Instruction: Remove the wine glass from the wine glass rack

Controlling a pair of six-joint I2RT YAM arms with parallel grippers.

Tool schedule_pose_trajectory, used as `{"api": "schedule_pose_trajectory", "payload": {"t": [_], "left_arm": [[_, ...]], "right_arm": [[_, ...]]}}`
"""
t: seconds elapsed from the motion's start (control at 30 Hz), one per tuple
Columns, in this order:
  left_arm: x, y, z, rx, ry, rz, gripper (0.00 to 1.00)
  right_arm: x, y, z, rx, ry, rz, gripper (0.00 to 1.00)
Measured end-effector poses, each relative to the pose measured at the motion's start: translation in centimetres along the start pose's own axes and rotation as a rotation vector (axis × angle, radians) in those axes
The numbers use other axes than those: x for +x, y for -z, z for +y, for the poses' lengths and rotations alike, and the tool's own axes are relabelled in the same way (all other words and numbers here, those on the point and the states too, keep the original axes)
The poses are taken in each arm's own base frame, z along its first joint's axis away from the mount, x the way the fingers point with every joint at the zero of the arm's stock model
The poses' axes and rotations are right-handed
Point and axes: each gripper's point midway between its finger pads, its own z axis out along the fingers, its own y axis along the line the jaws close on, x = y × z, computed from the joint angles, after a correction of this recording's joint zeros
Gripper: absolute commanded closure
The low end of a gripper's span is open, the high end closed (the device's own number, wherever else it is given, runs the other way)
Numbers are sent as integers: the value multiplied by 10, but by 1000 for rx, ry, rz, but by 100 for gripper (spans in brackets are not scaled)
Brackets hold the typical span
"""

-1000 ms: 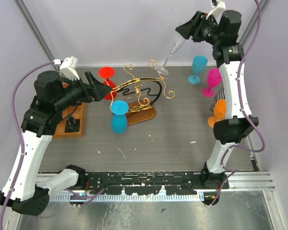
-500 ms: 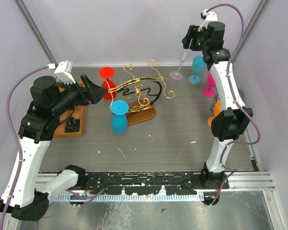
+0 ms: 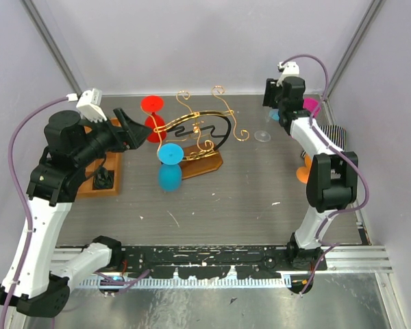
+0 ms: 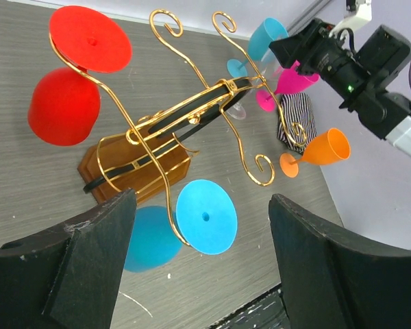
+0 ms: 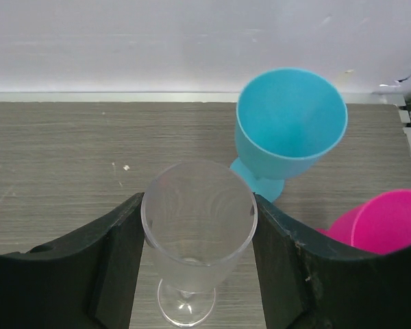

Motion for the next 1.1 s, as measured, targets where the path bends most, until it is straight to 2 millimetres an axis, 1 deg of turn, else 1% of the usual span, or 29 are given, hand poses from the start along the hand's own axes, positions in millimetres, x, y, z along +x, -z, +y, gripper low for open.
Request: {"api": "schedule_pose_trajectory", "payload": {"t": [0.07, 0.13, 0.27, 0.37, 0.53, 0.63, 0.7, 0.83, 0.93, 1.03, 1.07, 1.1], "left_arm": [[0, 1, 2, -9, 0, -2, 15], [0, 1, 3, -16, 1, -5, 15], [-1, 1, 4, -21, 3, -7, 16], [0, 1, 5, -27, 7, -6, 16], [-5, 8, 12, -73, 7, -40, 17], [-9, 16, 14, -95, 1, -72, 18], [-12, 21, 15, -108, 0, -90, 18], [-17, 27, 19, -132, -2, -123, 18], [-18, 29, 19, -137, -2, -132, 18], [-16, 28, 21, -143, 1, -126, 18], [-14, 27, 22, -145, 2, -122, 18], [-13, 26, 23, -147, 3, -119, 18]], "right_arm": [[7, 3, -3, 16, 4, -19, 58], [9, 8, -6, 34, 6, -54, 58], [-3, 17, -7, 64, 14, -147, 57], [-12, 20, -7, 89, 18, -204, 57], [-10, 21, -10, 129, 27, -237, 57], [-9, 17, -14, 153, 21, -253, 45], [-5, 14, -16, 166, 16, -251, 43], [5, 11, -17, 176, 9, -231, 43], [11, 8, -17, 175, 9, -217, 30], [17, 5, -16, 174, 10, -198, 13], [19, 5, -15, 173, 12, -193, 5], [20, 5, -14, 170, 16, -188, 1]]}}
